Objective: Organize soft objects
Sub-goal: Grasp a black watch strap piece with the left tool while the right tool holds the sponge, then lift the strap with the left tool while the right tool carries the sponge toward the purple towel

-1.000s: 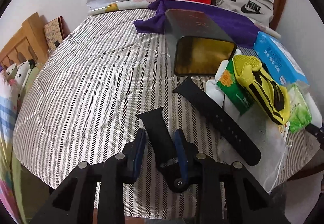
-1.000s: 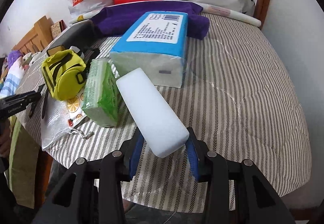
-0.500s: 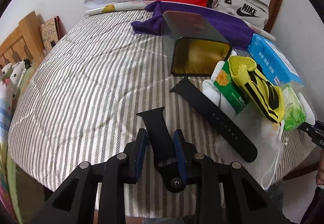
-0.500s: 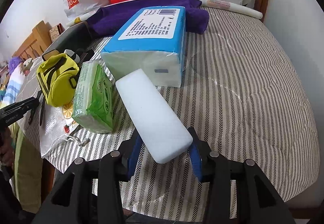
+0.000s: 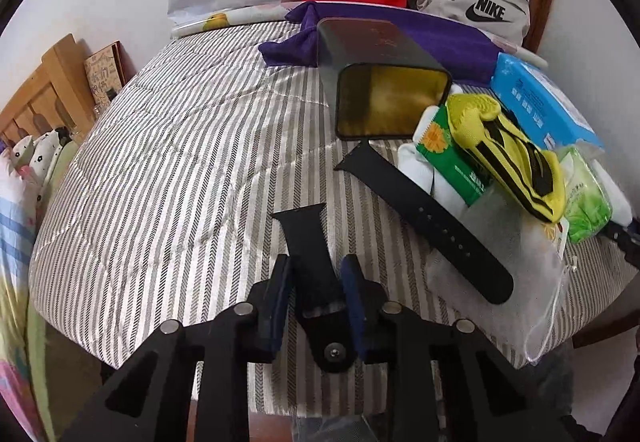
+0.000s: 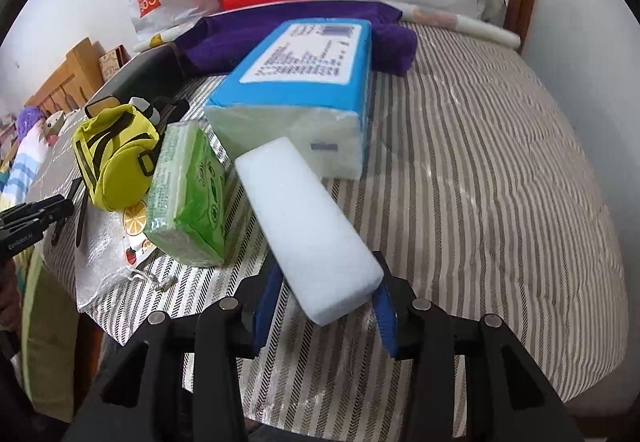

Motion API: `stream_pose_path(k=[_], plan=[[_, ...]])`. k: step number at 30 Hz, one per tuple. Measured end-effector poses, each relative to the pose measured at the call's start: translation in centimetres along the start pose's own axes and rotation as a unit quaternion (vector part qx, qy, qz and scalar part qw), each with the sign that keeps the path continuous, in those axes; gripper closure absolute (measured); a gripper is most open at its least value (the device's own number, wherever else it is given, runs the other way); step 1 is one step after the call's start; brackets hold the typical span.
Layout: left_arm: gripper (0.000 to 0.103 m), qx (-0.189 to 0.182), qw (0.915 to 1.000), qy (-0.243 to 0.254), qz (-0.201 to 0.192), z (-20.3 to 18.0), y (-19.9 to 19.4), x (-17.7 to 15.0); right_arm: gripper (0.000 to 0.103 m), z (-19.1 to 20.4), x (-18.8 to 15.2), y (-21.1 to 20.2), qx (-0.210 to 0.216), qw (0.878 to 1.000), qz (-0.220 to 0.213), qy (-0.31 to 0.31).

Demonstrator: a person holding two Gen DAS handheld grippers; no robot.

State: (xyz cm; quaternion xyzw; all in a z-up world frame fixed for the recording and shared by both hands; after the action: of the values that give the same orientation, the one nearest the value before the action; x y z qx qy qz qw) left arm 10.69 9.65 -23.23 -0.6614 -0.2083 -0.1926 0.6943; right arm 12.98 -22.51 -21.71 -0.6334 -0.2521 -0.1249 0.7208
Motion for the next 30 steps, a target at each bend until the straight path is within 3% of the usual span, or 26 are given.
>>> stream_pose_path(k=[3, 7, 10, 19, 30], plan=[[0.078, 0.003, 1.0, 0.003, -0.004, -0.1, 0.0, 0.0, 0.06, 0.4, 0.2, 0.0, -0.004, 1.0, -0.003, -0.011], [0.079, -0.011, 0.9994, -0.029, -0.014, 0.5, 0.3, 0.4, 0.059, 0.5, 0.3, 0.6, 0.003, 1.0, 0.008, -0.002], [0.081, -0.002, 0.9997, -0.019, -0.017, 0.3, 0.3, 0.5, 0.06, 0.5, 0.3, 0.4, 0.004, 1.0, 0.003, -0.003], [0.082, -0.027, 0.9988, -0.041, -0.003, 0.6, 0.1, 0.5, 0.062, 0.9, 0.9, -1.6, 0.015, 1.0, -0.017, -0.002], [0.083, -0.043, 0.998, -0.039, -0.027, 0.1, -2.4, 2.4, 0.062, 1.2, 1.9, -4.5, 0.016, 0.999, -0.041, -0.004]])
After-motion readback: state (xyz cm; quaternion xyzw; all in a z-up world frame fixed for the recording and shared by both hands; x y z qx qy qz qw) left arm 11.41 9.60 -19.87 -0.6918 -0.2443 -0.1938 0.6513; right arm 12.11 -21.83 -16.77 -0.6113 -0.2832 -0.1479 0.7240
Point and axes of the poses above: each gripper's, at about its wrist camera, not at the fingertips, and y roughly the way its jaws point, z to its left, x to its top, the point moved 5 cm from there along y, roughly the way its jaws point, and after that the axes turned 1 degree about x, right-handed, at the moved point
